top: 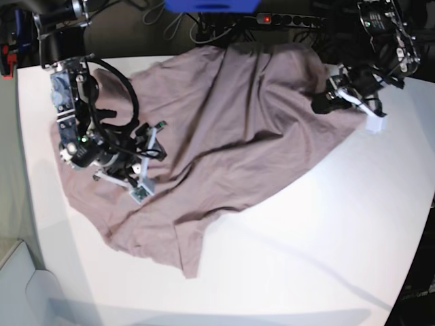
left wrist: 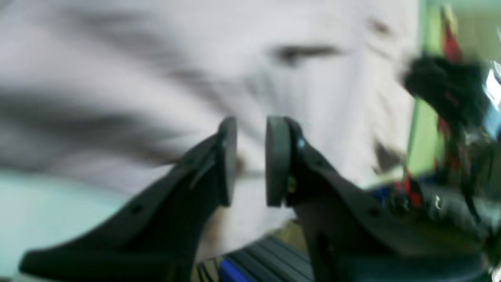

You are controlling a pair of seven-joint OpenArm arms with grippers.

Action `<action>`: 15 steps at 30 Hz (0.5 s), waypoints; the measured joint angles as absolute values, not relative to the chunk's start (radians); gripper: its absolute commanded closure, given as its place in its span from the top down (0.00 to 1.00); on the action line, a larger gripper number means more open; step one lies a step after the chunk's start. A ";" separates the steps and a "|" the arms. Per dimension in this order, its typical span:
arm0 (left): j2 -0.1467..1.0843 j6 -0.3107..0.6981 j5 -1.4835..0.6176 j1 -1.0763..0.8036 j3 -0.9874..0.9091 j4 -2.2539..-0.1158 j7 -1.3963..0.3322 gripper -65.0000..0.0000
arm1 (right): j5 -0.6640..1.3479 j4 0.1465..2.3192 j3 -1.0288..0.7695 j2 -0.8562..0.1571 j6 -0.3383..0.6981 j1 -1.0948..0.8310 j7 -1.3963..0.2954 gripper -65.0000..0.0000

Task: Layout the t-shirt on the table in an organized manner, then fold the t-shirt properly
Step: 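Move the left gripper inward over the shirt and pinch the fabric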

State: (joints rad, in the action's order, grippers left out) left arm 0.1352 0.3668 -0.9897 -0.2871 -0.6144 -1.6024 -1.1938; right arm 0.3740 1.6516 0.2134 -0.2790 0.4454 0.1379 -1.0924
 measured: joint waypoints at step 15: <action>0.154 0.200 -0.840 -0.195 -0.657 -1.455 -1.174 0.00 | 0.374 1.652 0.215 -0.280 0.445 0.138 -1.093 0.47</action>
State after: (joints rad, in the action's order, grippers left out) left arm 0.1539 0.2005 -0.8398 -0.1951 -0.6567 -1.4548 -1.1744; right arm 0.3740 1.6524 0.2146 -0.2802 0.4450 0.1375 -1.0927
